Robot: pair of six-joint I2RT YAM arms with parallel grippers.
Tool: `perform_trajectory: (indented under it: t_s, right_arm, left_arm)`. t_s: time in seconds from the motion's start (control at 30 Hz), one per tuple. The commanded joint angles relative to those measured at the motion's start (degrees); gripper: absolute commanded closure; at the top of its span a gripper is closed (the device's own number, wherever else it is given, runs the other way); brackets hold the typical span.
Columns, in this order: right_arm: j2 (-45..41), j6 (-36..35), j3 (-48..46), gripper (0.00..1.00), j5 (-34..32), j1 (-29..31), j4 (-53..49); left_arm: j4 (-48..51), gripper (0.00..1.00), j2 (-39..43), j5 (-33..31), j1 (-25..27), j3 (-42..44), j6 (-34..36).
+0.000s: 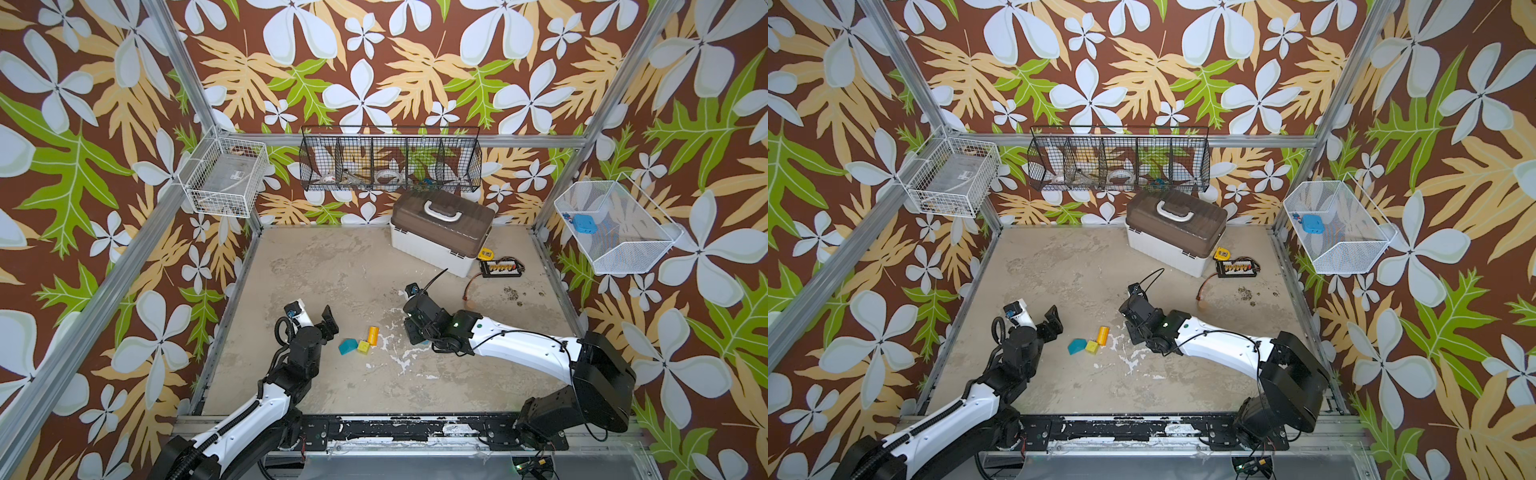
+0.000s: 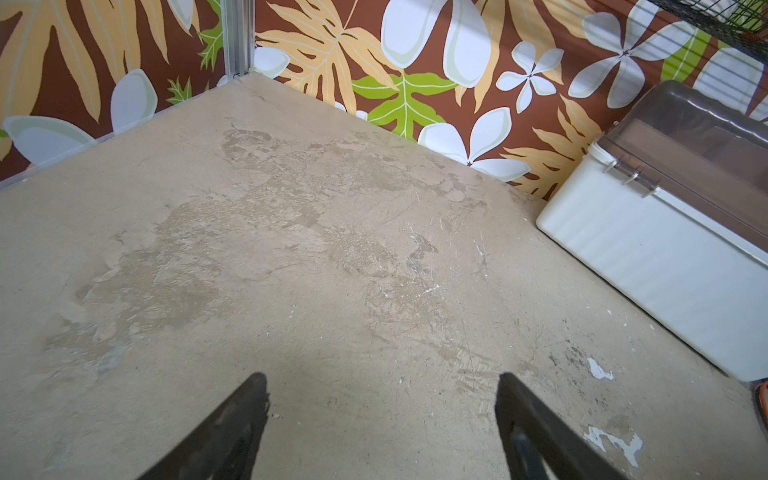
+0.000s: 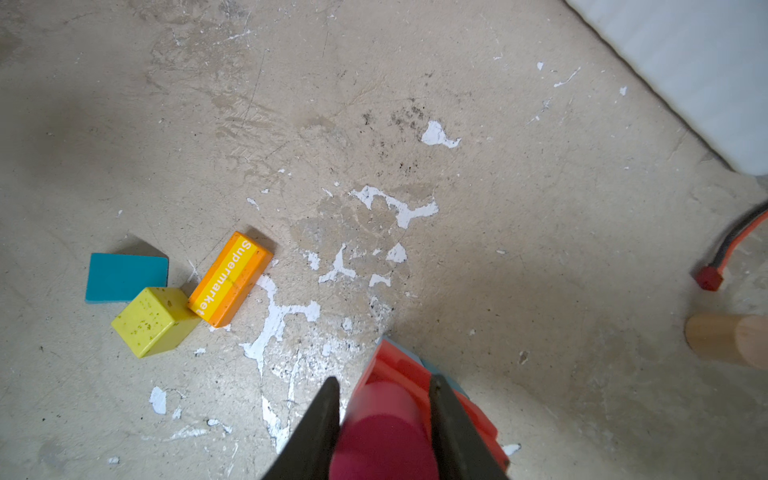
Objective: Build the wood block tower
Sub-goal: 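Carry the pink cylinder with the right gripper above the red block, then lower the pink cylinder onto the red block and open the right gripper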
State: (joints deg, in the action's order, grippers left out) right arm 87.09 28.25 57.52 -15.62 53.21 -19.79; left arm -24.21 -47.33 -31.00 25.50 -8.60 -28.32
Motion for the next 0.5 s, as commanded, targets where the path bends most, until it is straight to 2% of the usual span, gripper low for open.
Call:
perform_trajectory:
  t_s: [0.0,0.07,0.27,0.47]
  right_arm:
    - [-0.43,0.49,0.05,0.60,-1.35,0.07,-0.80]
    - [-0.45,0.58,0.14,0.55,-1.50,0.05,-0.84]
    - [-0.99,0.75,0.66,0.50,-1.56,0.00,-0.95]
    - [-5.34,1.32,-0.08,0.43,-3.92,0.05,-0.69]
  left_arm:
    - [-1.55,0.13,0.02,-0.02,-0.10,0.02,0.49]
    - [-1.55,0.13,0.05,-0.02,-0.10,0.04,0.55]
    - [-1.57,0.13,0.04,-0.02,-0.10,0.00,0.58]
    - [-1.59,0.13,-0.04,0.15,-0.10,0.05,0.59]
